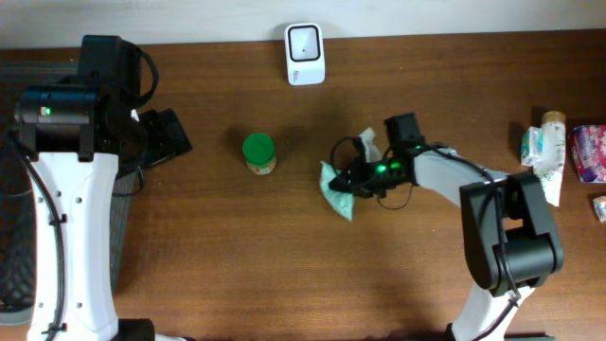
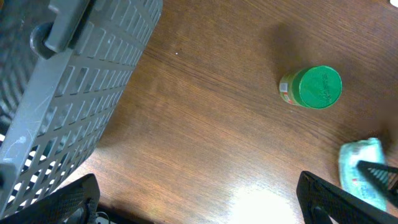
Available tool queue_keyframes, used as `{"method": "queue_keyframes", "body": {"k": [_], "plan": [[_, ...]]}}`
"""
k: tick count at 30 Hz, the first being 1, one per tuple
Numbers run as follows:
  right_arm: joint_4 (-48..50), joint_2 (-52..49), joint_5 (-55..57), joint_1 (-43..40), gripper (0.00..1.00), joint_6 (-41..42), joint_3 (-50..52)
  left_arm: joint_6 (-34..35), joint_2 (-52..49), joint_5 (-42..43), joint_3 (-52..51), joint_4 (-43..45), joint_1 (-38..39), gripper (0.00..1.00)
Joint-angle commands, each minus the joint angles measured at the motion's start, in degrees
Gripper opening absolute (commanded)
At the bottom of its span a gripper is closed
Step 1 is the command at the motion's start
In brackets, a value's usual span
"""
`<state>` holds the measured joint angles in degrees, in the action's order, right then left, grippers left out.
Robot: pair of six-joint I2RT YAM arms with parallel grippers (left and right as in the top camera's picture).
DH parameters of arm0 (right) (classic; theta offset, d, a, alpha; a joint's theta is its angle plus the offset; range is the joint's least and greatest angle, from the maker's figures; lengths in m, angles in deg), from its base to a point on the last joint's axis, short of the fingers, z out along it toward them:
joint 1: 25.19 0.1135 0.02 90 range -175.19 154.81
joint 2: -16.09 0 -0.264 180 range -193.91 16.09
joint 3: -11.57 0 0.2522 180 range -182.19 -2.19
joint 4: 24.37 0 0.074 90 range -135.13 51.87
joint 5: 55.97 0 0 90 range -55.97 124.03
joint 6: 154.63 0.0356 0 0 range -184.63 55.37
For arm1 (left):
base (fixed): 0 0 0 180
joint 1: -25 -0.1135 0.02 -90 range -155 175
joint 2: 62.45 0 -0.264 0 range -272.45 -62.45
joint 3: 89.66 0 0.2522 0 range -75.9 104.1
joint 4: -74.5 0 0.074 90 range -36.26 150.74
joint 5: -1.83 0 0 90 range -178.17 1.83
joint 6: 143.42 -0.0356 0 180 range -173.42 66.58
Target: Scan the item barcode
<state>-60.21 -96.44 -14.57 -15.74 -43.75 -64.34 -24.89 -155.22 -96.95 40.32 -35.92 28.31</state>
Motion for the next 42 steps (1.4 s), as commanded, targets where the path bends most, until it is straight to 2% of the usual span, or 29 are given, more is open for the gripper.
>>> {"method": "queue_keyframes", "body": {"k": [1, 3, 4, 6, 10, 13, 15, 17, 18, 19, 24, 26, 27, 29, 31, 32, 36, 38, 40, 42], "plan": [[-2.0, 1.5, 5.7, -5.2, 0.4, -0.9, 0.7, 0.7, 0.9, 0.0, 0.6, -0.1, -0.2, 0.99], [-5.2, 1.6, 5.7, -8.5, 0.54, -3.1, -0.7, 0.7, 0.9, 0.0, 0.6, -0.1, -0.2, 0.99], [-6.6, 1.6, 5.7, -9.5, 0.56, -4.0, -1.4, 0.7, 0.9, 0.0, 0.6, 0.0, -0.2, 0.99], [-12.2, 1.6, 5.8, -12.5, 0.56, -8.4, -4.3, 0.7, 0.9, 0.0, 0.6, -0.1, -0.2, 0.99], [-19.3, 1.6, 12.2, -16.2, 0.57, -10.4, -6.7, 0.7, 0.9, 0.0, 0.6, 0.0, -0.2, 0.99], [-23.8, 1.6, 11.3, -16.7, 0.57, -13.8, -7.4, 0.7, 0.9, 0.0, 0.6, 0.0, -0.2, 0.99], [-29.8, 1.6, 10.1, -16.6, 0.66, -17.2, -8.3, 0.7, 0.9, 0.0, 0.6, -0.1, -0.2, 0.99], [-33.6, 1.6, 9.8, -16.6, 0.81, -20.8, -8.3, 0.7, 0.9, 0.0, 0.6, -0.1, -0.2, 0.99], [-34.8, 1.6, 9.8, -16.5, 0.93, -22.2, -8.2, 0.7, 0.9, 0.0, 0.6, 0.0, -0.2, 0.99], [-34.7, 1.6, 9.3, -16.5, 0.99, -22.2, -7.6, 0.7, 0.9, 0.0, 0.6, -0.1, -0.2, 0.99], [-28.0, 1.6, 5.4, -16.5, 0.99, -21.3, -3.1, 0.7, 0.9, 0.0, 0.6, 0.0, -0.2, 0.99], [-21.9, 1.6, 5.3, -16.5, 1.0, -15.0, 0.5, 0.7, 0.9, 0.0, 0.6, -0.1, -0.2, 0.99], [-20.1, 1.6, 5.3, -16.5, 0.96, -13.4, 1.6, 0.7, 0.9, 0.0, 0.6, 0.0, -0.2, 0.99], [-14.4, 1.6, 5.3, -15.8, 0.81, -9.7, 5.2, 0.7, 0.9, 0.0, 0.6, 0.0, -0.2, 0.99], [-11.1, 1.5, 5.3, -13.7, 0.78, -7.6, 7.1, 0.7, 0.9, 0.0, 0.6, -0.1, -0.2, 0.99], [-10.3, 1.5, 5.5, -12.9, 0.73, -6.5, 7.3, 0.7, 0.9, 0.0, 0.6, 0.0, -0.2, 0.99], [-7.0, 1.5, 5.7, -9.8, 0.35, -3.9, 7.4, 0.7, 0.9, 0.0, 0.6, 0.0, -0.2, 0.99], [-6.2, 1.6, 5.7, -9.3, 0.26, -3.9, 7.4, 0.7, 0.9, 0.0, 0.6, 0.0, -0.2, 0.99], [-5.9, 1.5, 5.7, -9.1, 0.08, -3.9, 7.4, 0.7, 0.9, 0.0, 0.6, 0.0, -0.2, 0.99], [-6.0, 1.6, 5.0, -9.1, 0.04, -3.9, 7.3, 0.7, 0.9, 0.0, 0.6, 0.0, -0.2, 0.99]]}}
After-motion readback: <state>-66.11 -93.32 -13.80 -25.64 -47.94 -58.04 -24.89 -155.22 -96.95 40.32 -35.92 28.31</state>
